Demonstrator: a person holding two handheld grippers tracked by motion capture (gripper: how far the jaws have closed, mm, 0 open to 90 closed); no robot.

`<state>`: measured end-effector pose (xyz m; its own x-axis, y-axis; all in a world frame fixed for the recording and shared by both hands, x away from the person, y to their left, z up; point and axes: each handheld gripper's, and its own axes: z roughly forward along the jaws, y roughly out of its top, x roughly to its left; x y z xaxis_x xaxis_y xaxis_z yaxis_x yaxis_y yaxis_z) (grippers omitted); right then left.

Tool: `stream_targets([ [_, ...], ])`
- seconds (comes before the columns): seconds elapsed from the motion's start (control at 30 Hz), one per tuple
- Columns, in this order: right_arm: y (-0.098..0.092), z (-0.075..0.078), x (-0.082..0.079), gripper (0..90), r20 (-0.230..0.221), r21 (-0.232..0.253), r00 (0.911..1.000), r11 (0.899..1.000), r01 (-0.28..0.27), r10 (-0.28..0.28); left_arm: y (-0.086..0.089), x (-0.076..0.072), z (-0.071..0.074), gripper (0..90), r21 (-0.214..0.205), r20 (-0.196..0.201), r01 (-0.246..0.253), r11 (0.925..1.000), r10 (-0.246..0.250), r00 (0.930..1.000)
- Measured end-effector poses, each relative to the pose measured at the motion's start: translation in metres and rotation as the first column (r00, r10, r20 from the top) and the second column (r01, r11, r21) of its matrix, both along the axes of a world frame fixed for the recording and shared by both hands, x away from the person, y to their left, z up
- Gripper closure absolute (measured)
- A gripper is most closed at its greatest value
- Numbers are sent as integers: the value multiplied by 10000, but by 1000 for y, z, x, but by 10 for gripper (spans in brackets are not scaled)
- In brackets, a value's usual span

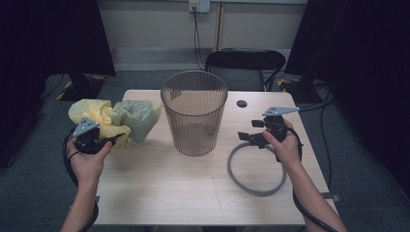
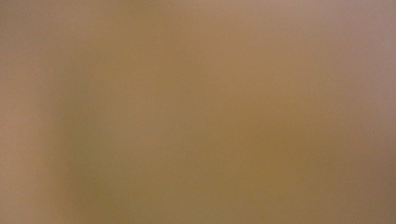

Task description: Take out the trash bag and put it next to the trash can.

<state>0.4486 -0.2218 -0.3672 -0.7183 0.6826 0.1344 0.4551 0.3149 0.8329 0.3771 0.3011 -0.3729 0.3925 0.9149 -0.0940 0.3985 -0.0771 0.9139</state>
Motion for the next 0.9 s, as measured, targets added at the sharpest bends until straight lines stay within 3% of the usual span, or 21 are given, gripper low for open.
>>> stream_targets([
  [0.47, -20, -23, -3, 158, -271, -69, 9993, 9997, 239, -241, -7, 2, -36, 811, 7, -530, 53, 10000, -53, 9986],
  [0.9, -35, -42, -7, 158, -455, -248, 9977, 9985, 484, -495, -11, -2, -55, 808, -166, -692, 186, 9997, -197, 9974],
])
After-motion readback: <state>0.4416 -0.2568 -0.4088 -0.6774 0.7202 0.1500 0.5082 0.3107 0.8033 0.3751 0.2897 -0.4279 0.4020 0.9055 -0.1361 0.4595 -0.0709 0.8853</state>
